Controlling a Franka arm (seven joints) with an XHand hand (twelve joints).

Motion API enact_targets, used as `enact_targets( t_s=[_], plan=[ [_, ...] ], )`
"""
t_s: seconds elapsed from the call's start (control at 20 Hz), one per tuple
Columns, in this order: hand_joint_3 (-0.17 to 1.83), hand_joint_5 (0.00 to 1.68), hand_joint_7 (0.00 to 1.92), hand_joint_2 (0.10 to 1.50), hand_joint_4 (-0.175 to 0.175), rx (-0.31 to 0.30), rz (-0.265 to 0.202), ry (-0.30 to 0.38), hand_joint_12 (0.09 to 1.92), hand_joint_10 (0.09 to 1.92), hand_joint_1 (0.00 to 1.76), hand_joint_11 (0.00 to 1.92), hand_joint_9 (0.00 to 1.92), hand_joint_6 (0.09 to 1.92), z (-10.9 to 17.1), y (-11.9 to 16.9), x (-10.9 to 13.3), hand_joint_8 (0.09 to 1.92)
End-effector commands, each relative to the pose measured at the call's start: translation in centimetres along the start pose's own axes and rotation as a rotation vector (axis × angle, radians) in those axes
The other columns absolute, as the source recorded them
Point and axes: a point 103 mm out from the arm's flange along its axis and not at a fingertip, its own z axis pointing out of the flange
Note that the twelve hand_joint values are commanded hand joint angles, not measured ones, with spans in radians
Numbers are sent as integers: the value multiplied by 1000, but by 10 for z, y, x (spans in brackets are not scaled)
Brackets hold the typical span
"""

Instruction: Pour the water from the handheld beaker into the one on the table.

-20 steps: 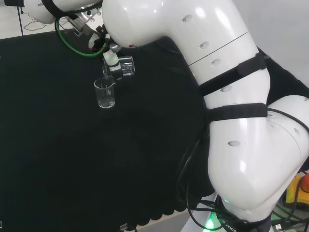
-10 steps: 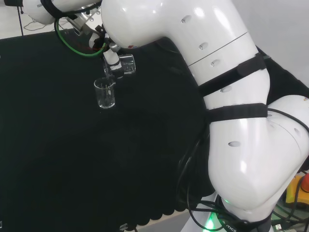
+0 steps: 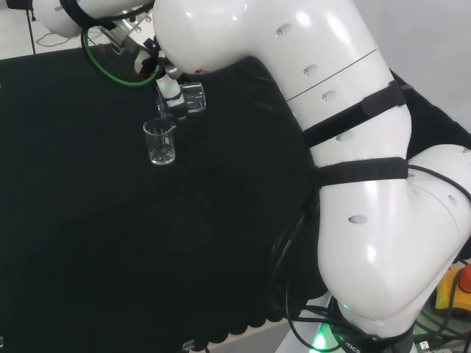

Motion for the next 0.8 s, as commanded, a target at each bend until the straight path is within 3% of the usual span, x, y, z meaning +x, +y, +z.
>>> enact_targets(
  t_s=[0.05,0.8],
  plan=[
    [649,1126,1185,711,-175,8,-3,-9,869,698,1296,1115,1449,892,-3,0,5,868],
    [649,1126,1184,711,-175,41,-8,-29,869,701,1295,1115,1449,893,-7,5,10,869]
  ],
)
